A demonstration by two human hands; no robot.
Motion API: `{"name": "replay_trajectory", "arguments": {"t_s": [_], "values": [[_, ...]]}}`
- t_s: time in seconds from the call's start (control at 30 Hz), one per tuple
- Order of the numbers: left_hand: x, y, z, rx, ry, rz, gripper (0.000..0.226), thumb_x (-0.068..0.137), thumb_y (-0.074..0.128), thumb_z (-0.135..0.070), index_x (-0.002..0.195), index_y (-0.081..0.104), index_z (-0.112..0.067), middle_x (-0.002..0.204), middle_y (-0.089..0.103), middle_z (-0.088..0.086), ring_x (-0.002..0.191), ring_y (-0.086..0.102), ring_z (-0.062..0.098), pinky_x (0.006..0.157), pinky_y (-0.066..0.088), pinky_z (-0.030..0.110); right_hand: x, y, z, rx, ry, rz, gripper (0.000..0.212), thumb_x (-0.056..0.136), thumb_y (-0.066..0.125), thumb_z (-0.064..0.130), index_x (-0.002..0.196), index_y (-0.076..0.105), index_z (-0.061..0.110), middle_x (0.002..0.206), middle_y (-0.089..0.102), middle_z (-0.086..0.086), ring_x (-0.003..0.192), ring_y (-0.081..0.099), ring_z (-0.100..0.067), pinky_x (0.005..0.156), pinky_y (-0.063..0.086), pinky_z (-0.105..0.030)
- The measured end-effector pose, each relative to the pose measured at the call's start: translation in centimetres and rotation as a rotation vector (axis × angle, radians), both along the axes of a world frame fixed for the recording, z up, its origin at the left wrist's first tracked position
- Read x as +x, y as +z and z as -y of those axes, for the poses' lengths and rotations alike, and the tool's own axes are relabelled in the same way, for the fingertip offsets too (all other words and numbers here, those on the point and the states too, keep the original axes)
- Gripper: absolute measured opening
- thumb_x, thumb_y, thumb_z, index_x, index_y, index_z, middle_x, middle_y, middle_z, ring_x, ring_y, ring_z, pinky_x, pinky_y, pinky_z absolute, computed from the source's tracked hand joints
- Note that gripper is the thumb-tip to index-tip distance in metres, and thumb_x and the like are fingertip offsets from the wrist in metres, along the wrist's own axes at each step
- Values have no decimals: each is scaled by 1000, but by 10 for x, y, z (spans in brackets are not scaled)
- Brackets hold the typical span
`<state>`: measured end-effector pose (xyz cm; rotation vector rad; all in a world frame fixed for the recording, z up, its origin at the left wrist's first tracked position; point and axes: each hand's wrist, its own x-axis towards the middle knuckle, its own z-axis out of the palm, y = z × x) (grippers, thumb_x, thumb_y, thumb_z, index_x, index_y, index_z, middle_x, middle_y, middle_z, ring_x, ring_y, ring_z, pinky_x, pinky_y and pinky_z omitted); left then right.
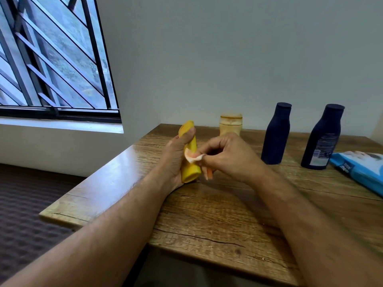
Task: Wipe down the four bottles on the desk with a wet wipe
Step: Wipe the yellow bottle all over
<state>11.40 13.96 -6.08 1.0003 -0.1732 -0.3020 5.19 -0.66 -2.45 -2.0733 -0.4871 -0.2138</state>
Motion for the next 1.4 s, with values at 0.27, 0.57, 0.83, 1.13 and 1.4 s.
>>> {"name": "replay_trajectory", "arguments": {"t_s": [0.27, 0.57, 0.83, 1.13, 1.4], "values": [[0, -2, 3, 107, 103, 94, 54, 92, 66, -34, 130, 54, 1, 90, 66, 13, 68, 66, 16, 55, 53, 30, 11, -3, -9, 146, -241, 167, 11, 89, 70, 19, 89, 77, 27, 71, 72, 9, 65, 68, -4, 62, 58, -25], [-13, 7, 4, 39, 14, 80, 56, 103, 43, -44, 74, 73, -7, 68, 66, 11, 62, 68, 20, 55, 57, 28, -6, -2, -14, 0, -32, 31, 19, 87, 69, 7, 89, 79, 22, 69, 73, -2, 62, 70, -15, 62, 57, -22], [-16, 9, 4, -11, 19, 103, 36, 102, 46, -35, 104, 69, -7, 89, 73, 11, 80, 71, 22, 76, 56, 36, 16, -8, -17, 24, -330, 307, 18, 86, 69, 17, 93, 79, 31, 78, 71, 11, 62, 62, -4, 55, 51, -18], [-5, 3, 4, 18, 130, 20, 52, 107, 37, -45, 112, 67, -3, 97, 74, 18, 84, 74, 28, 73, 61, 40, -1, -6, -11, -349, -144, 277, 25, 84, 65, 10, 97, 79, 26, 103, 66, 8, 82, 59, -5, 70, 51, -14], [-11, 2, 7, 40, 49, 98, 45, 107, 39, -38, 102, 71, -6, 89, 75, 13, 80, 73, 23, 74, 61, 36, 13, -6, -14, -229, -363, 434, 22, 90, 64, 22, 106, 76, 30, 89, 59, 7, 70, 49, -1, 63, 38, -12]]}}
